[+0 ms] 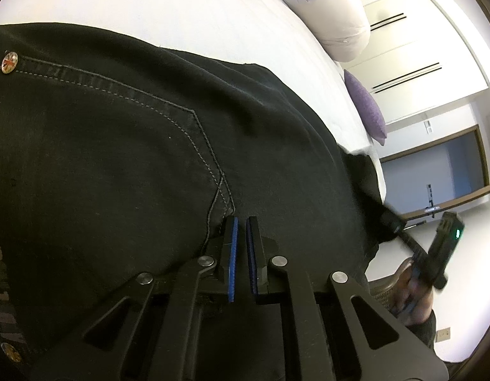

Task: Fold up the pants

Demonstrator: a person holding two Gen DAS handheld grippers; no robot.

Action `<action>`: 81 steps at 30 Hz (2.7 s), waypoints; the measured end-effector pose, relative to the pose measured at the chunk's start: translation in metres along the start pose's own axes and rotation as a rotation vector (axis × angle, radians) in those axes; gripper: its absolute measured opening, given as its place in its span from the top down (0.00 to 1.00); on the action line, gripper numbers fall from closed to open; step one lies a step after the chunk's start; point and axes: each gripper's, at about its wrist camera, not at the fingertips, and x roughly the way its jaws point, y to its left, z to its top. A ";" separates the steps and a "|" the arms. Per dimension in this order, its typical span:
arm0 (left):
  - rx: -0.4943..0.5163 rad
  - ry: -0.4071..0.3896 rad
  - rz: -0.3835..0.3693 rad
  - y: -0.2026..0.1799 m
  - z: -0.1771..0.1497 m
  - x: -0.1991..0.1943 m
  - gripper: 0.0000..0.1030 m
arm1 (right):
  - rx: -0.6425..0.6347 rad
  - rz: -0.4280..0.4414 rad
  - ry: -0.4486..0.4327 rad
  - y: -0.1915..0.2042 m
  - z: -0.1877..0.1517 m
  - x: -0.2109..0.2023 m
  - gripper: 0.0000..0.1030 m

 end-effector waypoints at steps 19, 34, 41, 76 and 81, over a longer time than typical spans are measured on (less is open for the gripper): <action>-0.214 -0.044 -0.310 -0.033 0.004 -0.012 0.11 | -0.046 -0.014 -0.073 0.095 0.000 -0.019 0.89; -0.182 0.126 -0.320 -0.048 0.029 0.022 0.58 | -0.256 0.141 -0.091 0.205 -0.016 -0.024 0.88; -0.063 0.148 -0.221 -0.042 0.041 0.010 0.86 | -0.285 0.165 -0.095 0.214 -0.006 -0.022 0.88; 0.256 0.146 0.072 -0.076 -0.017 0.041 0.86 | 0.395 0.632 0.084 -0.008 0.034 0.019 0.63; 0.198 0.111 0.034 -0.059 -0.030 0.032 0.86 | 0.429 0.801 0.156 -0.024 0.071 0.074 0.63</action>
